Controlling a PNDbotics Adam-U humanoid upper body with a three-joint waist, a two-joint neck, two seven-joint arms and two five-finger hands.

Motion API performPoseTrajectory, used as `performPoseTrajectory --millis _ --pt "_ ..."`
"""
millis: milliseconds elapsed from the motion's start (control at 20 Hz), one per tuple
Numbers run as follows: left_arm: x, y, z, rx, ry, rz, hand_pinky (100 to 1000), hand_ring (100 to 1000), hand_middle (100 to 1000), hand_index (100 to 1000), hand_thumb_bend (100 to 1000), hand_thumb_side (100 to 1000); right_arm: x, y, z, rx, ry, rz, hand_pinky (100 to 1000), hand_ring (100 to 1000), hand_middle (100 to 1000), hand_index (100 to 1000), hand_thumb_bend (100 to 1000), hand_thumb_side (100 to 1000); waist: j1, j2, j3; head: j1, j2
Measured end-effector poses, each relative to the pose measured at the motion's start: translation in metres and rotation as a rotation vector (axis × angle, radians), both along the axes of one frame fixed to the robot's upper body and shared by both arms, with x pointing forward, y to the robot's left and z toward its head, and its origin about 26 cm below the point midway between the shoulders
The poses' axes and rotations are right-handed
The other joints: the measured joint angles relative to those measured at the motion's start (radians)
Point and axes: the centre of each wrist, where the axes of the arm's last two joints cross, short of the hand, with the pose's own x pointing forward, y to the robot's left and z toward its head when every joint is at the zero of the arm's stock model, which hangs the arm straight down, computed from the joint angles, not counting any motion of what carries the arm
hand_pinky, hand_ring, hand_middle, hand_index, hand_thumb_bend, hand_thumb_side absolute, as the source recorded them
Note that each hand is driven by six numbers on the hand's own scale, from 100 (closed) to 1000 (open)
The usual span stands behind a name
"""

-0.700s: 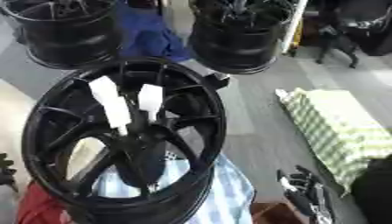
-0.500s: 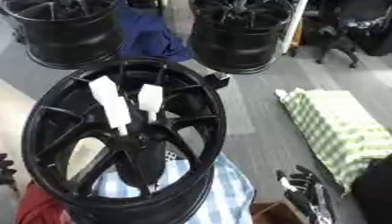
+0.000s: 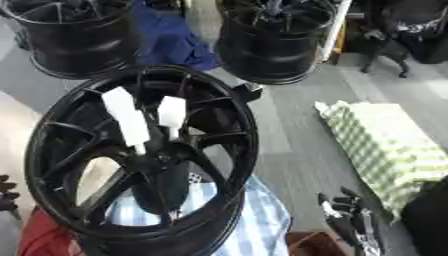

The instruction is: Pull the pin out of the wheel hub.

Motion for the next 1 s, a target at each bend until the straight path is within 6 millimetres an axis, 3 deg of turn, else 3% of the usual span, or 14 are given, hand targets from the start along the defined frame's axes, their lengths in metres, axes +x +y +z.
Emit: performPoseTrajectory --millis 100,300,450,600,800,1000 --pt "0.000 0.000 0.000 0.000 0.001 -0.001 651 703 690 837 100 528 0.032 -0.011 0.044 -0.097 -0.112 0.048 655 690 659 853 370 442 0.000 -0.006 0.001 0.004 0.000" --pt "-0.001 0.000 0.000 -0.002 0.007 -0.003 652 704 691 837 100 529 0.085 -0.020 0.153 -0.327 -0.305 0.205 671 704 679 867 338 464 -0.001 -0.010 0.013 0.010 0.000" --pt "-0.001 -0.001 -0.001 -0.003 0.011 -0.008 652 704 691 838 100 530 0.105 -0.010 0.221 -0.483 -0.373 0.358 688 726 711 887 327 462 -0.002 -0.013 0.022 0.011 0.000" --pt "-0.001 -0.001 -0.001 -0.003 0.014 -0.013 652 705 691 837 100 530 0.119 0.012 0.276 -0.631 -0.391 0.549 704 749 741 907 326 457 -0.003 -0.015 0.030 0.009 0.000" --pt "-0.001 -0.002 -0.002 -0.003 0.018 -0.021 653 705 691 838 100 530 0.133 0.049 0.318 -0.794 -0.339 0.808 751 814 814 939 293 434 -0.003 -0.017 0.037 0.003 0.000" --pt "-0.002 -0.003 -0.003 -0.002 0.025 -0.025 653 705 691 838 100 531 0.144 0.086 0.332 -0.930 -0.239 1.050 774 858 868 955 274 410 -0.003 -0.020 0.039 0.000 0.000"
